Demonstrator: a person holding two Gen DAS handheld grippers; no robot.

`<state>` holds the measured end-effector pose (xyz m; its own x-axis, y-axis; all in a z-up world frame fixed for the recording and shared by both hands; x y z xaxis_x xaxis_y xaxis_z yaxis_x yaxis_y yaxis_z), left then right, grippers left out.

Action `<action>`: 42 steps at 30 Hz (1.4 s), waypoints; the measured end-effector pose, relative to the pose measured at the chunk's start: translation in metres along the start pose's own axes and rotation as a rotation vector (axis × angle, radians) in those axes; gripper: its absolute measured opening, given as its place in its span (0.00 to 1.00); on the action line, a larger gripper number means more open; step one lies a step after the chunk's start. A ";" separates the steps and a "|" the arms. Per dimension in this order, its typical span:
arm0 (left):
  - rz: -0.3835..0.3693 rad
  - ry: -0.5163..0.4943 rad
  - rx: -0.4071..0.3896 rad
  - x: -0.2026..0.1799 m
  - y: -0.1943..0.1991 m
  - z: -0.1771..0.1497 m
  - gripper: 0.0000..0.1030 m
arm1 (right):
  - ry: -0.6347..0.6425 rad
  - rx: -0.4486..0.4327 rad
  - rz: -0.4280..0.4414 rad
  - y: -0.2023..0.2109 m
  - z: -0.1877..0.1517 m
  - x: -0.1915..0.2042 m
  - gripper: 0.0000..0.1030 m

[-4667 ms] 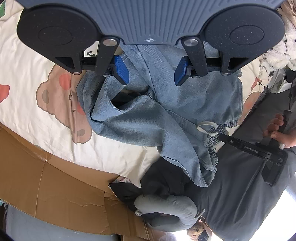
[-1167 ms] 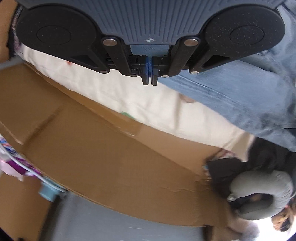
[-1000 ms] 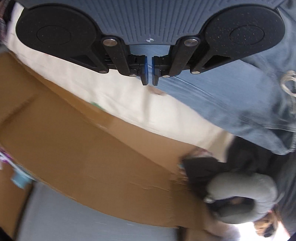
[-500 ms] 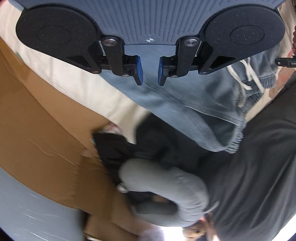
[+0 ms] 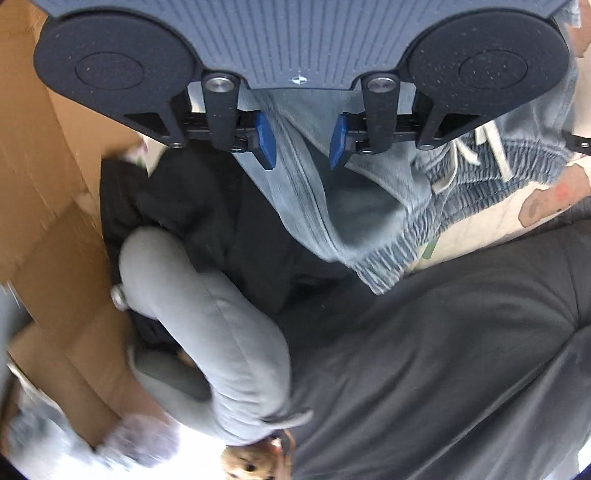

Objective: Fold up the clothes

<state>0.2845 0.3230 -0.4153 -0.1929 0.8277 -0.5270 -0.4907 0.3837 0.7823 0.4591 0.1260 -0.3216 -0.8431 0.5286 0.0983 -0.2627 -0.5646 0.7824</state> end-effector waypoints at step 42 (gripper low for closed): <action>0.266 0.042 -0.072 0.059 0.091 0.029 0.14 | 0.011 0.110 0.094 -0.048 0.070 0.076 0.13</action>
Point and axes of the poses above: each gripper's, at about its wrist camera, not at the fingertips, and y roughly against the way its jaws point, x to its left, z to its top, the point moved 9 cm from there along -y, roughly the way its jaws point, and after that the axes turned 11 degrees about z, right-handed, at the moved point
